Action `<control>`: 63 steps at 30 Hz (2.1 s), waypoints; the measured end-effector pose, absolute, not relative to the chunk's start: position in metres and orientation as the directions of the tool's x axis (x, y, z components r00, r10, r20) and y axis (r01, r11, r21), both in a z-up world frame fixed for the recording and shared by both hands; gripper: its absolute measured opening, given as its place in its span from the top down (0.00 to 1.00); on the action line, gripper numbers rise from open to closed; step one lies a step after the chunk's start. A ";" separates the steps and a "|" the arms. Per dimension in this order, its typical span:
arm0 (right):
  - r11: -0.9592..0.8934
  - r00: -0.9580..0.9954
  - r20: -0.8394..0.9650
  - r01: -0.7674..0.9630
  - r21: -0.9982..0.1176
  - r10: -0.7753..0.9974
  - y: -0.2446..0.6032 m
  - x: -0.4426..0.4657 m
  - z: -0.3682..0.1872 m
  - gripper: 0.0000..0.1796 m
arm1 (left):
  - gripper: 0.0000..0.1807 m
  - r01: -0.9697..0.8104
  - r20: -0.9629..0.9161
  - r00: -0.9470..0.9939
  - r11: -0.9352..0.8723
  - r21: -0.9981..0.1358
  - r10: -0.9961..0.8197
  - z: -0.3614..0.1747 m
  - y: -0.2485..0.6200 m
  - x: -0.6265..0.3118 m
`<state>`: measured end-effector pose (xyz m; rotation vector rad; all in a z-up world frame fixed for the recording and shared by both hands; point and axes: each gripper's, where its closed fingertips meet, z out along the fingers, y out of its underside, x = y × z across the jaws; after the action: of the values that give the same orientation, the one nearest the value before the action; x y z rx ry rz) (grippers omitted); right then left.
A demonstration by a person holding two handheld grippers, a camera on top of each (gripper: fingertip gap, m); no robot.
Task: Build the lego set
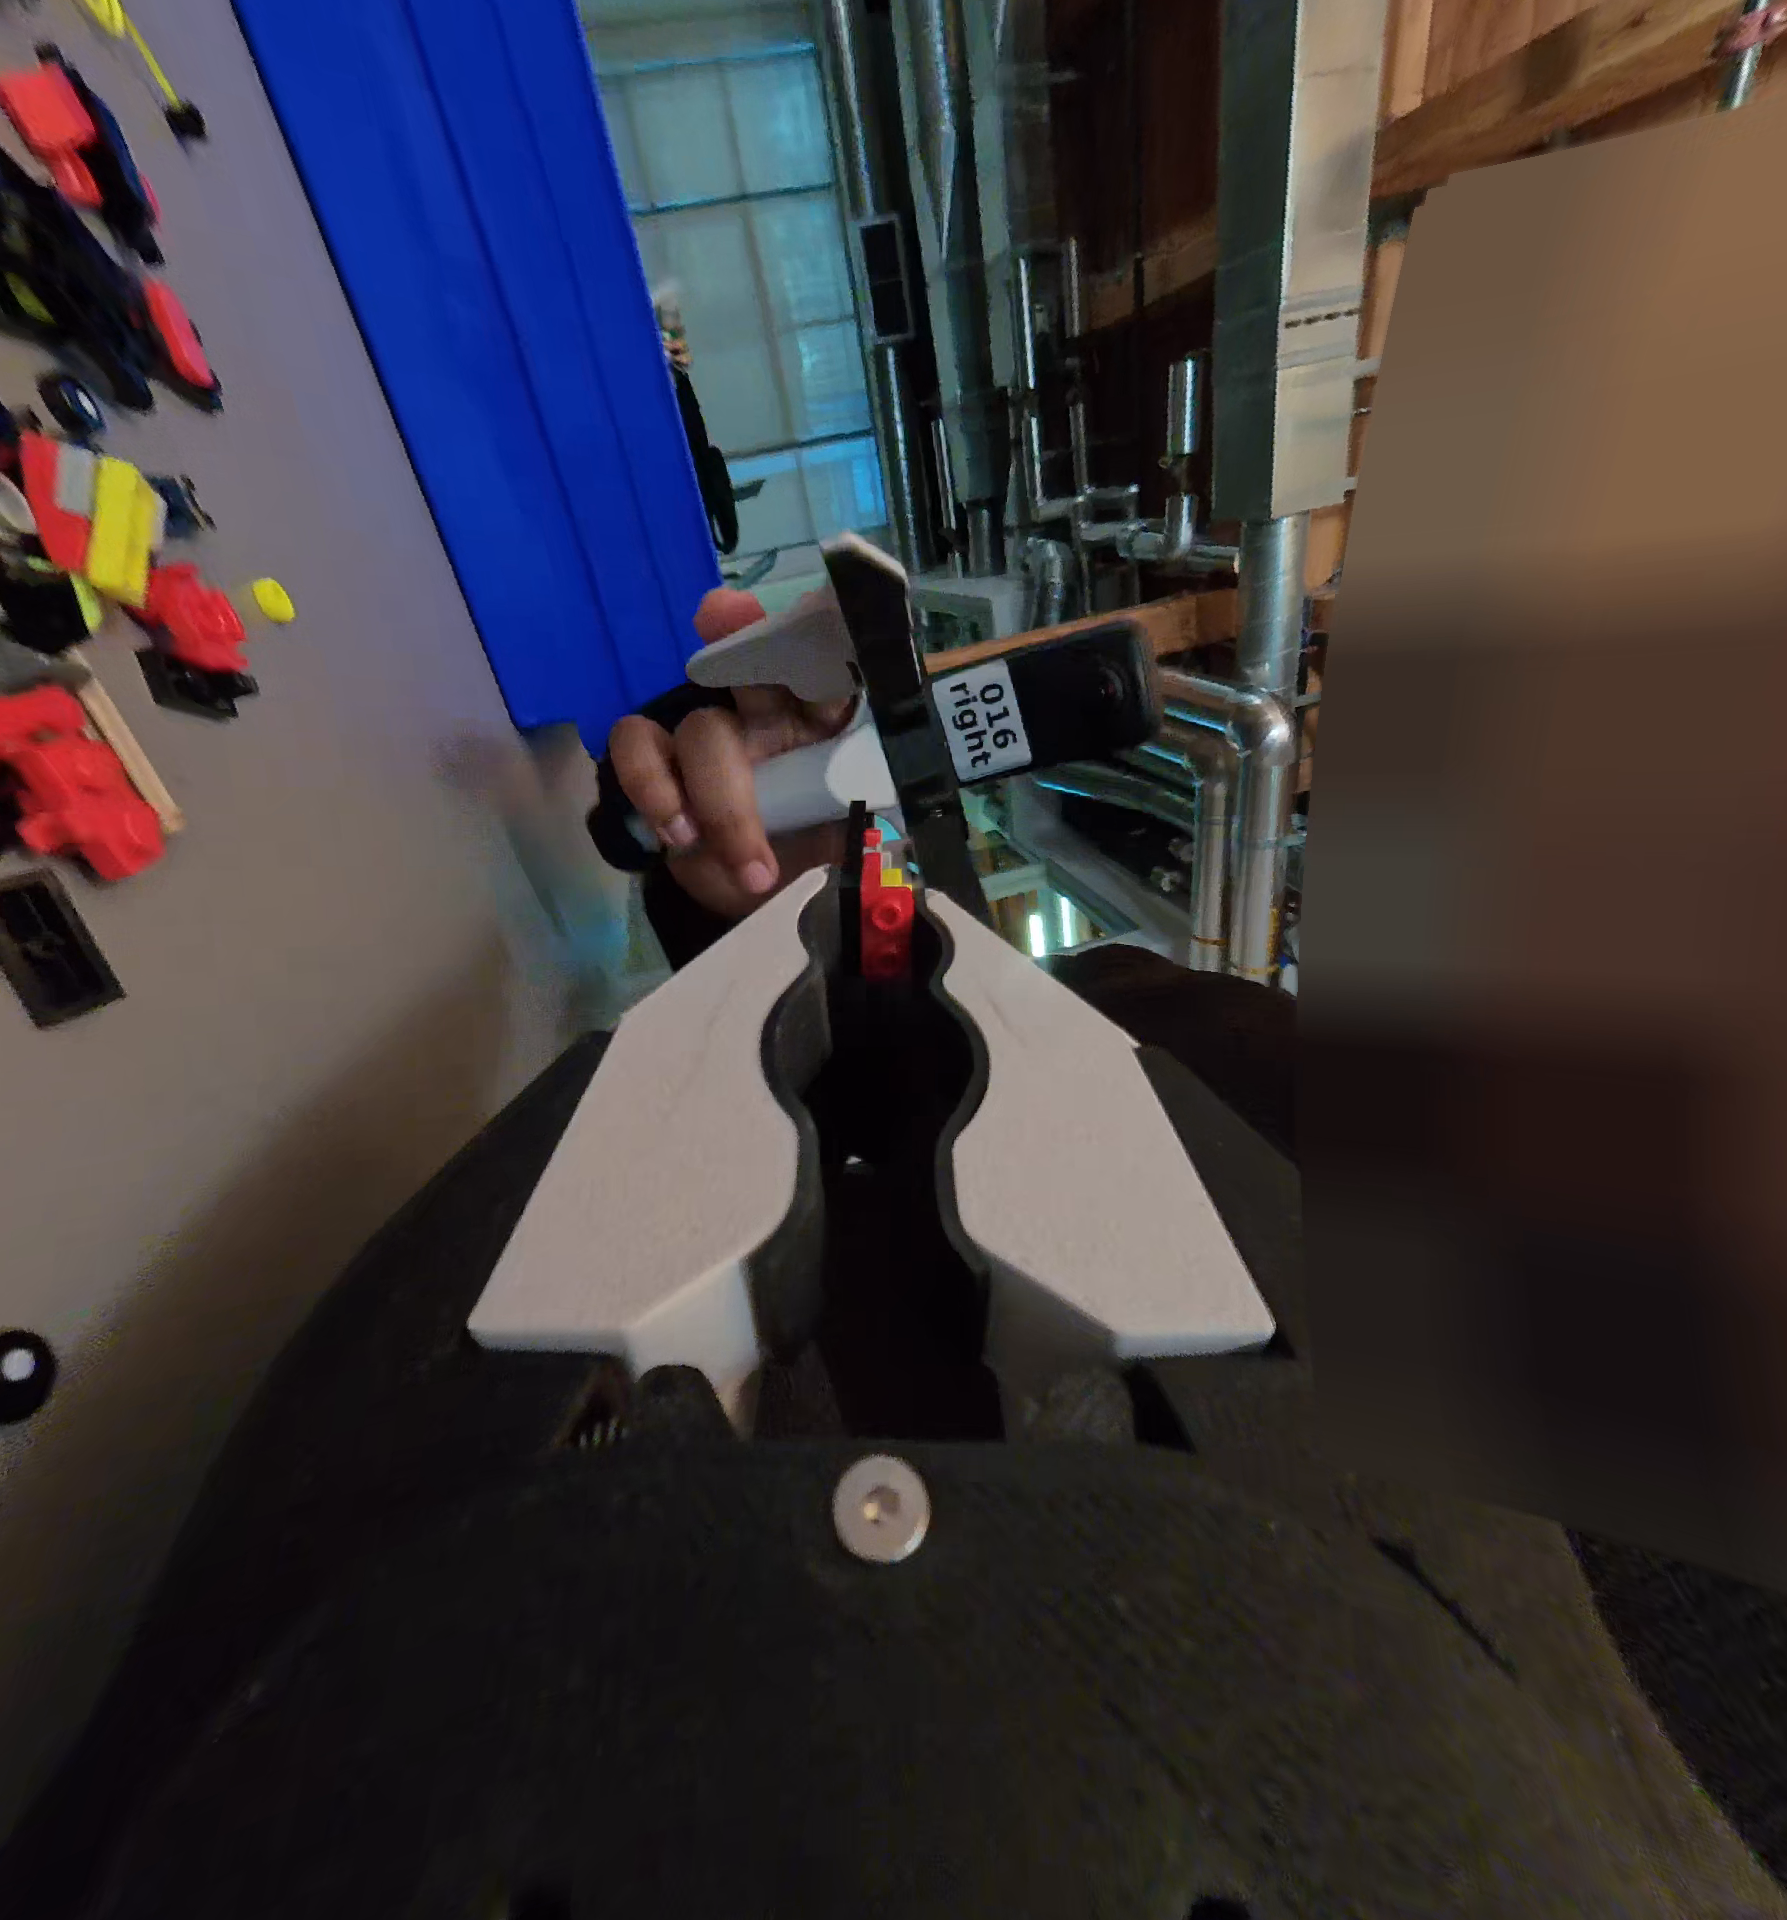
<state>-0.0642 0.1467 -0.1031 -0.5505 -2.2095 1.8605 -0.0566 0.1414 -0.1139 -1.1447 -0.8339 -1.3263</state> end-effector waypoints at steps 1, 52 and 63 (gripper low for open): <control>0.116 -0.909 -0.138 0.198 -0.973 0.393 0.147 -0.064 -0.103 0.36 | 0.96 0.980 0.949 0.143 -0.097 -0.176 -0.282 -0.114 0.141 -0.058; -0.018 -0.927 -0.354 0.355 -0.935 0.121 0.143 -0.038 -0.084 0.98 | 0.95 0.426 0.428 0.898 -0.040 -0.904 -0.107 -0.089 0.152 -0.028; -0.001 -0.941 -0.304 0.307 -0.952 0.149 0.143 -0.040 -0.086 0.97 | 0.95 0.449 0.451 0.886 -0.044 -0.893 -0.106 -0.091 0.152 -0.031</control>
<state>-0.0399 0.1434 -0.0860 -0.5285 -2.2978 2.2463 -0.0305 0.1522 -0.0914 -1.5557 -0.2772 -0.4581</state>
